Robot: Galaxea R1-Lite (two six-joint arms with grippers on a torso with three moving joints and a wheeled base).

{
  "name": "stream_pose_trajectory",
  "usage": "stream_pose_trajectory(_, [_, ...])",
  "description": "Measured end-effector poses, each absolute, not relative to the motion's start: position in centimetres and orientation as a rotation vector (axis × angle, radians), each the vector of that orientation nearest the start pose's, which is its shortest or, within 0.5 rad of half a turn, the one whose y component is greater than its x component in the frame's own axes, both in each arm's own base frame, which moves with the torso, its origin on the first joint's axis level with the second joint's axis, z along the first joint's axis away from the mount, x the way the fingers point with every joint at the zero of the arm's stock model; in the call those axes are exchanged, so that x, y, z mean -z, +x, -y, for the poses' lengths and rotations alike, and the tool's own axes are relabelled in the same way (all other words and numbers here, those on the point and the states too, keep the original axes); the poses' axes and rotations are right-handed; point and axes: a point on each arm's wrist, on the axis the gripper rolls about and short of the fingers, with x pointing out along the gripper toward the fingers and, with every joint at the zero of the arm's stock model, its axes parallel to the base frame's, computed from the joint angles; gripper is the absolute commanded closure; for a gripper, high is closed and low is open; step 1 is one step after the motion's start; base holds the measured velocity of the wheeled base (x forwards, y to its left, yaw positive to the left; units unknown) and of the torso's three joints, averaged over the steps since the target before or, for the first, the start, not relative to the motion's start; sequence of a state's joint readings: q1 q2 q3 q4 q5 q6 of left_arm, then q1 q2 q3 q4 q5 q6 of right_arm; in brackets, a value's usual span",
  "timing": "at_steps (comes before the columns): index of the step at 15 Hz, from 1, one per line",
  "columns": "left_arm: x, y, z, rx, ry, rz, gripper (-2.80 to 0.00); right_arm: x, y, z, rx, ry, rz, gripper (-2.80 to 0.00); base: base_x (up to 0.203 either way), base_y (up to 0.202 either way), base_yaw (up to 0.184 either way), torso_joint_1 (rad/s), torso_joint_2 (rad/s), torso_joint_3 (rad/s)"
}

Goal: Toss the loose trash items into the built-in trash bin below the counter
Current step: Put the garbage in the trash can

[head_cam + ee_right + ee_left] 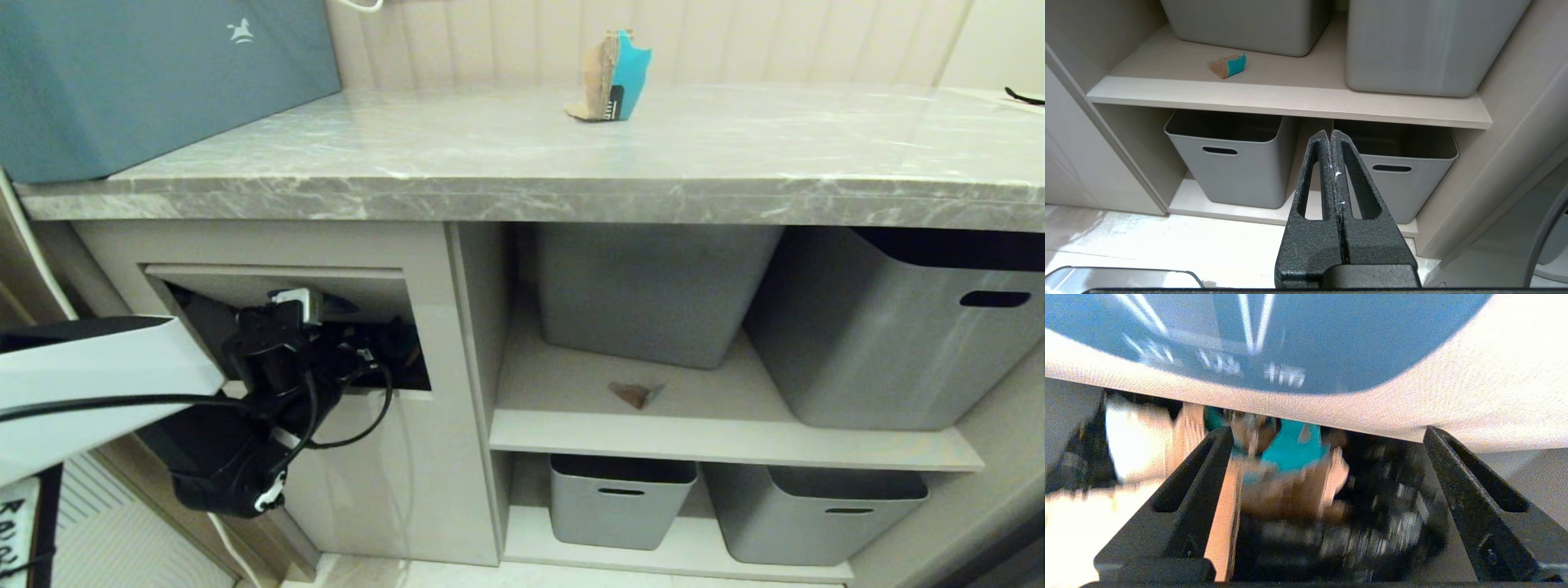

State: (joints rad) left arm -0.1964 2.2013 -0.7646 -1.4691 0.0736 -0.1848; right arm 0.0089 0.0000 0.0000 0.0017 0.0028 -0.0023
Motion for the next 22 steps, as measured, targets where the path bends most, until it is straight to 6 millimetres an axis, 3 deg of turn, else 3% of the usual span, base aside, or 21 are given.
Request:
stream_pose_trajectory(8, [-7.7,34.5,6.8,0.078,-0.195,-0.05,-2.8,-7.5,-2.3,0.0,-0.012,-0.002,-0.001,0.0,0.0,0.0,0.0,0.0,0.0,0.0])
stream_pose_trajectory(15, [-7.9,30.5,6.2,0.077,-0.189,-0.124,-2.8,-7.5,-2.3,0.0,-0.012,-0.002,-0.002,0.0,0.0,0.0,0.0,0.0,0.0,0.0])
stream_pose_trajectory(18, [-8.0,29.1,7.0,0.11,-0.2,-0.145,-2.8,-7.5,-2.3,0.0,-0.012,-0.002,-0.001,0.0,0.0,0.0,0.0,0.0,0.0,0.0])
stream_pose_trajectory(22, [-8.6,29.2,8.3,0.147,-0.235,-0.119,-2.8,-7.5,-2.3,0.0,-0.012,-0.002,-0.002,0.0,0.0,0.0,0.0,0.0,0.0,0.0])
